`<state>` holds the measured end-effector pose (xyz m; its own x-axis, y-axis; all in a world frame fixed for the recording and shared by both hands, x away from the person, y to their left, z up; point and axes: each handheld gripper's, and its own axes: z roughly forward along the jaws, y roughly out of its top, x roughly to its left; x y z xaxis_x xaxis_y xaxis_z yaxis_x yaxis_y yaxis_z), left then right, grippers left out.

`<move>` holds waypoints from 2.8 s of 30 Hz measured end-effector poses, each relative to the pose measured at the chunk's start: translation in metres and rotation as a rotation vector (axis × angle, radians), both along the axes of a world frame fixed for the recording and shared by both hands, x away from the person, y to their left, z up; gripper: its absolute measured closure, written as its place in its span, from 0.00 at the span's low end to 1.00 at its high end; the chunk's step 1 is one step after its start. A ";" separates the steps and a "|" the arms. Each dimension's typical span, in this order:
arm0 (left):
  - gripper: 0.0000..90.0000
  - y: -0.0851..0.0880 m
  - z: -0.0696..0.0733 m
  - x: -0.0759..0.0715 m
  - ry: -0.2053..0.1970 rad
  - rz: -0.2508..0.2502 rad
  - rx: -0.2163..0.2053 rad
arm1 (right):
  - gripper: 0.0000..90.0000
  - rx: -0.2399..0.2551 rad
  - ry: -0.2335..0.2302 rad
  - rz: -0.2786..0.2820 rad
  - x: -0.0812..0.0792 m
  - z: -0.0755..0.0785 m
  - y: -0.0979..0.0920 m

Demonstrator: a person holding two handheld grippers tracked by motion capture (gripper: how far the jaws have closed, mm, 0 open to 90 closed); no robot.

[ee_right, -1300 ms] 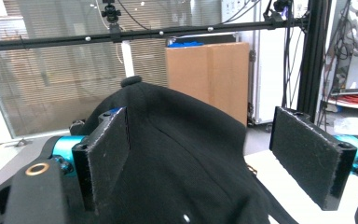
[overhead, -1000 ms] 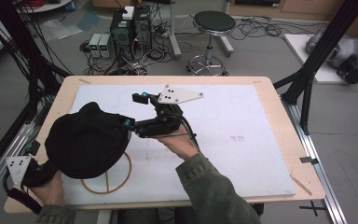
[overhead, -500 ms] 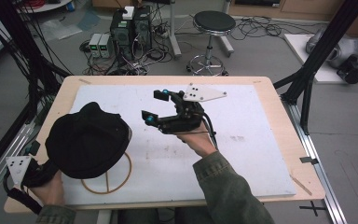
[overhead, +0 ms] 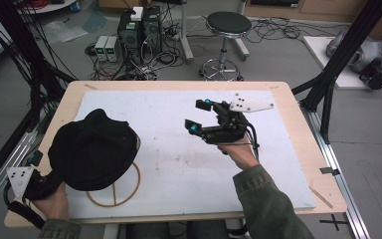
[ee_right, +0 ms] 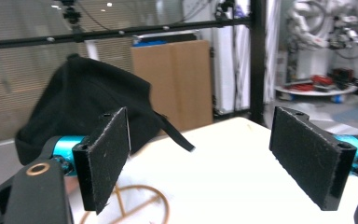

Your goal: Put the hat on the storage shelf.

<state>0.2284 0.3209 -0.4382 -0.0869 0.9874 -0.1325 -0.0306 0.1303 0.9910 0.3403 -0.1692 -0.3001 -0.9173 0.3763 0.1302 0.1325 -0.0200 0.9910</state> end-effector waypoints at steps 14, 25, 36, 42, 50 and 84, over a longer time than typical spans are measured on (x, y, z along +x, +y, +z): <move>0.24 -0.002 0.001 -0.003 0.001 -0.001 0.021 | 0.18 -0.001 0.036 -0.293 -0.020 -0.018 -0.081; 0.24 -0.001 0.000 -0.006 -0.001 0.007 0.011 | 0.14 -0.023 0.002 -0.671 -0.034 -0.029 -0.123; 0.24 0.000 0.000 -0.006 -0.001 0.013 0.009 | 0.14 -0.068 -0.021 -0.981 -0.031 -0.065 -0.145; 0.24 -0.002 0.000 -0.006 -0.002 0.007 0.011 | 0.14 -0.081 -0.001 -1.008 -0.028 -0.083 -0.150; 0.24 -0.003 0.000 -0.006 -0.008 0.011 0.012 | 0.14 -0.090 0.011 -1.068 -0.030 -0.105 -0.155; 0.24 -0.003 -0.001 -0.001 0.000 0.001 0.003 | 0.14 -0.118 0.003 -1.082 -0.036 -0.113 -0.148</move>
